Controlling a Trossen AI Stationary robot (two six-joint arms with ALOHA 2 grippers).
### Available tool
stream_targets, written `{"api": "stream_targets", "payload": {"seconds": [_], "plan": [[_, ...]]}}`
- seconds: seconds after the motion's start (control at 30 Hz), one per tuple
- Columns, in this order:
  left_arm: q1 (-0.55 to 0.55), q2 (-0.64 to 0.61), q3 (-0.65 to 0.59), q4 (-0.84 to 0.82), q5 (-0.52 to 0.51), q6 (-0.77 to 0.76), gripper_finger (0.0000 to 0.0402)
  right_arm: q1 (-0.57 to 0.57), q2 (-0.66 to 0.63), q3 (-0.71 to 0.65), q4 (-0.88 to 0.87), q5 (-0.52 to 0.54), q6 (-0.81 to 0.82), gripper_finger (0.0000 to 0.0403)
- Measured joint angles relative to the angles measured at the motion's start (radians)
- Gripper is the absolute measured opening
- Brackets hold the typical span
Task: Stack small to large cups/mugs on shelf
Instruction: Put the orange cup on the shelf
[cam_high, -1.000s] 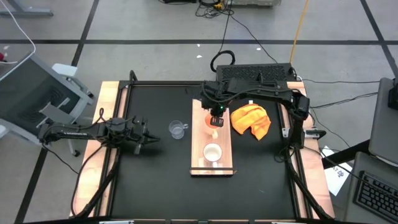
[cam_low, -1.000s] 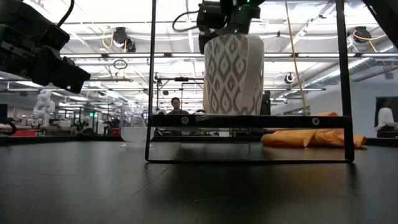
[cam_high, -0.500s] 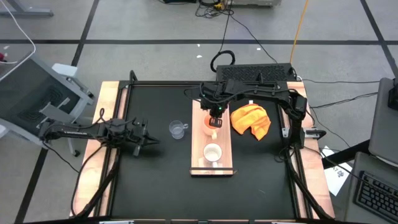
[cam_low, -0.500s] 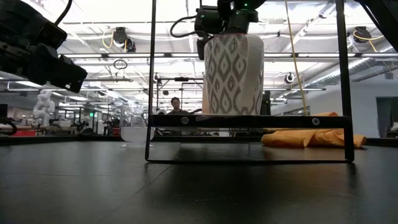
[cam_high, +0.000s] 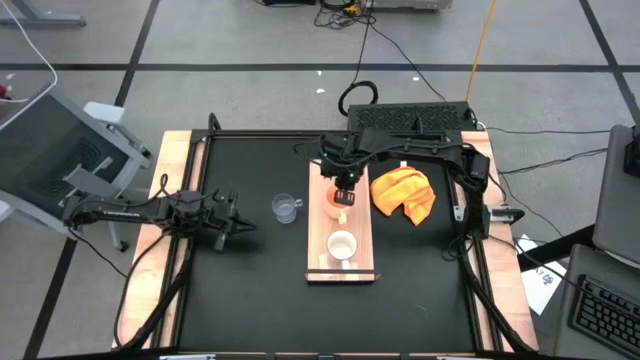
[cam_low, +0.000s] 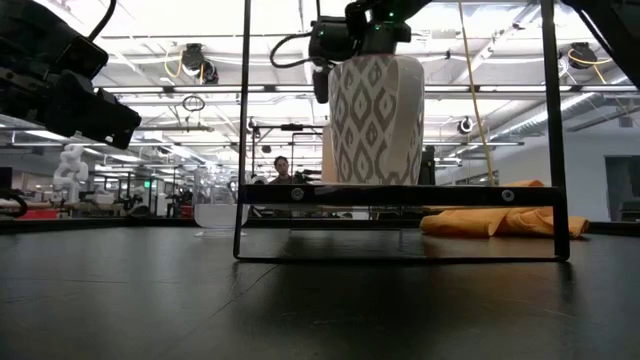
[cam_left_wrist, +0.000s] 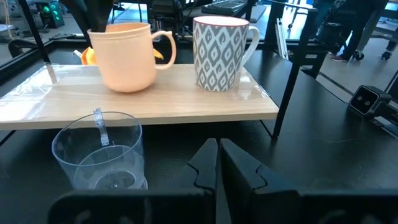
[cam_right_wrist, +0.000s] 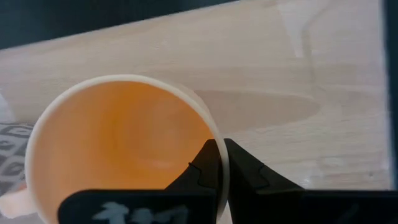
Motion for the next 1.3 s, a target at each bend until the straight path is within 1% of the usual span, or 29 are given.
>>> {"api": "stream_targets", "payload": {"seconds": [0.6,0.83,1.3], "plan": [[0.0,0.0,0.0,0.0,0.0,0.014,0.0021,-0.001,0.015,0.001,0.004,0.002,-0.011,0.0],[0.0,0.0,0.0,0.0,0.0,0.013,0.0021,-0.001,0.016,0.0,0.006,0.006,-0.01,0.0013],[0.0,0.0,0.0,0.0,0.001,0.011,0.0021,0.015,0.014,-0.002,0.004,0.008,0.024,0.0017]]}}
